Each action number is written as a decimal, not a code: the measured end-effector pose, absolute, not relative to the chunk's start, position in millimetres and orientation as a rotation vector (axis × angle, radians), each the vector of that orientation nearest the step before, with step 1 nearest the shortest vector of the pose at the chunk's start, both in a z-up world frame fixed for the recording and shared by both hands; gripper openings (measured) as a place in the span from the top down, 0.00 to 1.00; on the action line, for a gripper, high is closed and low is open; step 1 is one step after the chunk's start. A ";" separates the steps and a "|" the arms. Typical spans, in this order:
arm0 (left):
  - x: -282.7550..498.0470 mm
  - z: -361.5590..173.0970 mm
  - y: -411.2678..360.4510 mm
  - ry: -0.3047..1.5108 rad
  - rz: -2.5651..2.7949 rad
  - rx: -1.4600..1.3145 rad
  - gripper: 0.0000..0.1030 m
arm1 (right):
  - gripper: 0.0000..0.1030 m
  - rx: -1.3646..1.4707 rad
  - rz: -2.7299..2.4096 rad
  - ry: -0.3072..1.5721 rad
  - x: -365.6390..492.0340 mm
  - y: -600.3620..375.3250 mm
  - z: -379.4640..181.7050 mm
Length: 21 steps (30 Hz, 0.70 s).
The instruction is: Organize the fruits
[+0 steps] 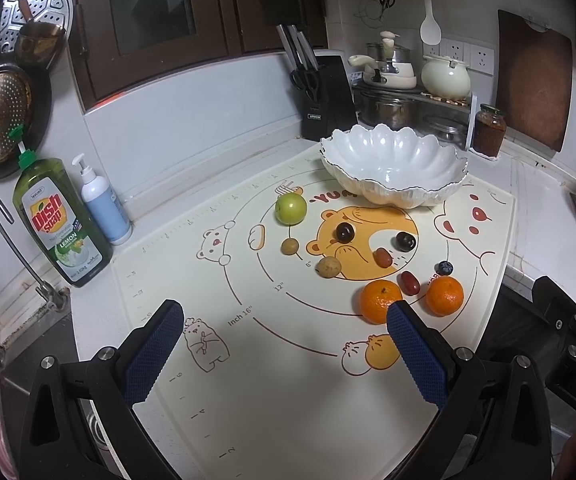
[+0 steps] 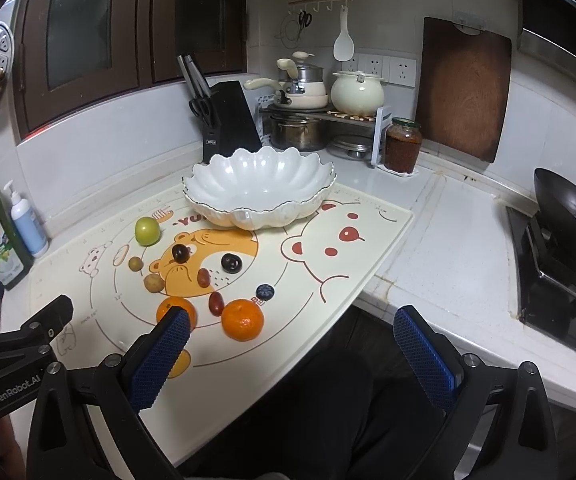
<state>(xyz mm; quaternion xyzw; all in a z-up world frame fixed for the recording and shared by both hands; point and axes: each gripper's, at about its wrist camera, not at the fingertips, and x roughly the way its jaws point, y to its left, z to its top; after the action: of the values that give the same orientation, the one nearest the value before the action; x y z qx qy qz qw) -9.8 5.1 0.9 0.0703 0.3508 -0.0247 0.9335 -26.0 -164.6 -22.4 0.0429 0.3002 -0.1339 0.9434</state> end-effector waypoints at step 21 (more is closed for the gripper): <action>-6.6 -0.9 0.0 0.720 -0.063 0.146 0.00 | 0.00 0.090 -0.272 0.610 -24.9 -163.4 -20.8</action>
<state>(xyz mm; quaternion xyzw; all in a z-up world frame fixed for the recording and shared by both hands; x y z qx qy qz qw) -6.6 0.0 -0.9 0.0714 0.3517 -0.0306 0.9329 -24.9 -163.4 -20.8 0.0442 0.2992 -0.1335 0.9438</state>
